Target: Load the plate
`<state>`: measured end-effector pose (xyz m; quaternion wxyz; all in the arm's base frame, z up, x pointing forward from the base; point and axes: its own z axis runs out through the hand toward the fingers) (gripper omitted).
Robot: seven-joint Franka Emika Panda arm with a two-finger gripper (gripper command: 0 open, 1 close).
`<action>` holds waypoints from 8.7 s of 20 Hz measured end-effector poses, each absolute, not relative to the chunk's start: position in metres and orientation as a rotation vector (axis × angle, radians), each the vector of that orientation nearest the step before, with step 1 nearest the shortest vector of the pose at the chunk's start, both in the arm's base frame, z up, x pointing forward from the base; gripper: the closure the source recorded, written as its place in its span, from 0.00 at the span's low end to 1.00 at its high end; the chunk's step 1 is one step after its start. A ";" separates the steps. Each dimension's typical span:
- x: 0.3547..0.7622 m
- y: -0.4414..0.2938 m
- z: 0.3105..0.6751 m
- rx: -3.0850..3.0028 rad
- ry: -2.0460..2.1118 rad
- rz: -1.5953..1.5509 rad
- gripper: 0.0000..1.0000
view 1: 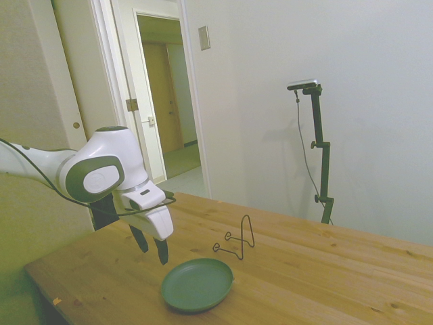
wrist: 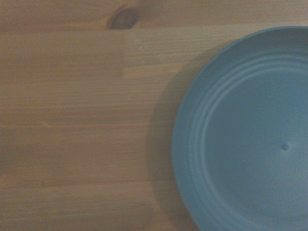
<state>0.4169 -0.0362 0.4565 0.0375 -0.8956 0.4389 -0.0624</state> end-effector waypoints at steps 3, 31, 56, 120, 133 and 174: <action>0.425 -0.075 0.475 -2.742 1.409 -0.202 0.00; 0.440 -0.236 0.385 -2.633 1.364 -0.066 0.00; 0.452 -0.210 0.360 -2.560 1.376 -0.097 1.00; 0.523 -0.054 0.551 -2.880 1.451 -0.311 1.00; 0.587 0.000 0.541 -3.192 1.484 -0.761 1.00; 0.644 0.008 0.478 -3.421 1.566 -1.070 0.00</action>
